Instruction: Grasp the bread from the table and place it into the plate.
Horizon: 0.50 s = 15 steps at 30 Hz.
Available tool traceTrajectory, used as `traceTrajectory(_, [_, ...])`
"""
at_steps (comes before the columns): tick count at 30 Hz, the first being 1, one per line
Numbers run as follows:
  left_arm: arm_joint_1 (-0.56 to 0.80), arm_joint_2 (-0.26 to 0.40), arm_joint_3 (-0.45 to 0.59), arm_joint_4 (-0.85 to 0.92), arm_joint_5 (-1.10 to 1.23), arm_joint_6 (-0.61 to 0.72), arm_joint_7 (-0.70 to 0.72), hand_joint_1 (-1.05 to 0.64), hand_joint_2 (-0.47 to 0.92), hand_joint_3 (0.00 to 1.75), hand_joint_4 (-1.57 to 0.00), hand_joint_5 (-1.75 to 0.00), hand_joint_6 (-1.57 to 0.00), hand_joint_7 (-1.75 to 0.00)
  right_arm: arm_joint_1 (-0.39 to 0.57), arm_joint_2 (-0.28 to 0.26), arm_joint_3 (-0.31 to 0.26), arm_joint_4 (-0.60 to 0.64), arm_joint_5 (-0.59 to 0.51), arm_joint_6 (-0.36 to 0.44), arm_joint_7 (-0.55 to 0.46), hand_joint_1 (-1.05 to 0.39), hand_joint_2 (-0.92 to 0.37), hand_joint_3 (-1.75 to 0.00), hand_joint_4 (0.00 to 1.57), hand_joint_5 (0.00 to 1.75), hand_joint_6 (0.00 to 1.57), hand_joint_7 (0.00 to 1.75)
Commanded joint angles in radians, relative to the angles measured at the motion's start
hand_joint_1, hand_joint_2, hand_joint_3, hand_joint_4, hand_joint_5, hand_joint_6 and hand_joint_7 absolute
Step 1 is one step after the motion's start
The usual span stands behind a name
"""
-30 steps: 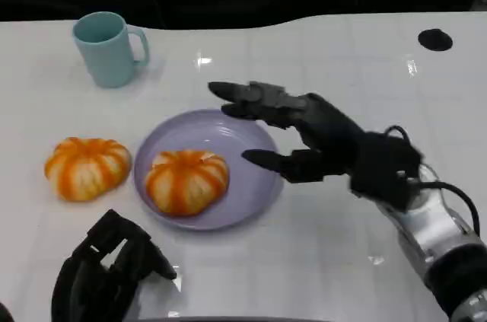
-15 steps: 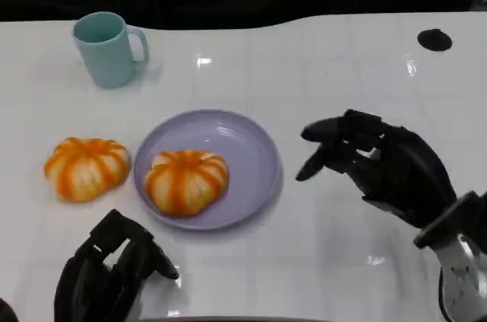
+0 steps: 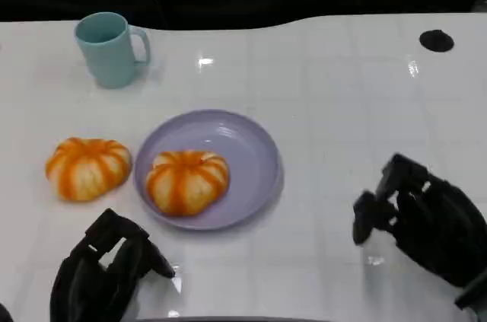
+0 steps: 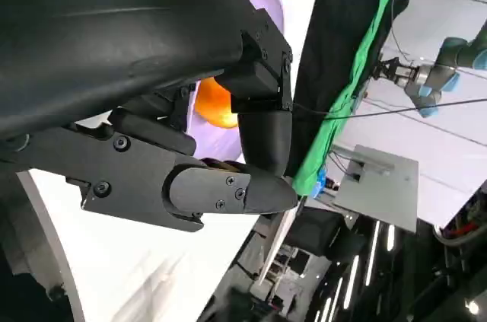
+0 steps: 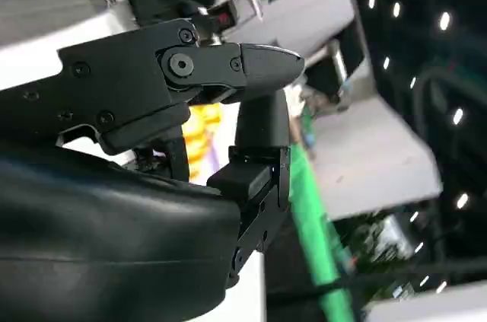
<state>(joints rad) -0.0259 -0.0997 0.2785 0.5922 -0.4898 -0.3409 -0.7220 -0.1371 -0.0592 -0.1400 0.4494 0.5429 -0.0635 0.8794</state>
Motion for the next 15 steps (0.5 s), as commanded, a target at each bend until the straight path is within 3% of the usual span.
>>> traceTrajectory(1, [-0.007, 0.026, 0.009, 0.007, -0.008, 0.007, -0.006, -0.57, 0.92, 0.25, -0.62, -1.75, -0.49, -1.54, 0.012, -0.031, -0.031, -0.015, 0.015, 0.045, 0.003, -0.51, -0.92, -0.33, 0.77, 1.75, 0.56, 1.75])
traceTrajectory(15, [0.004, 0.028, 0.015, -0.005, -0.002, -0.001, -0.004, -0.59, 0.92, 0.23, -0.63, -1.75, -0.49, -1.57, 0.032, -0.024, -0.031, -0.030, 0.011, 0.088, 0.012, -0.51, -0.92, -0.37, 0.78, 1.75, 0.58, 1.75])
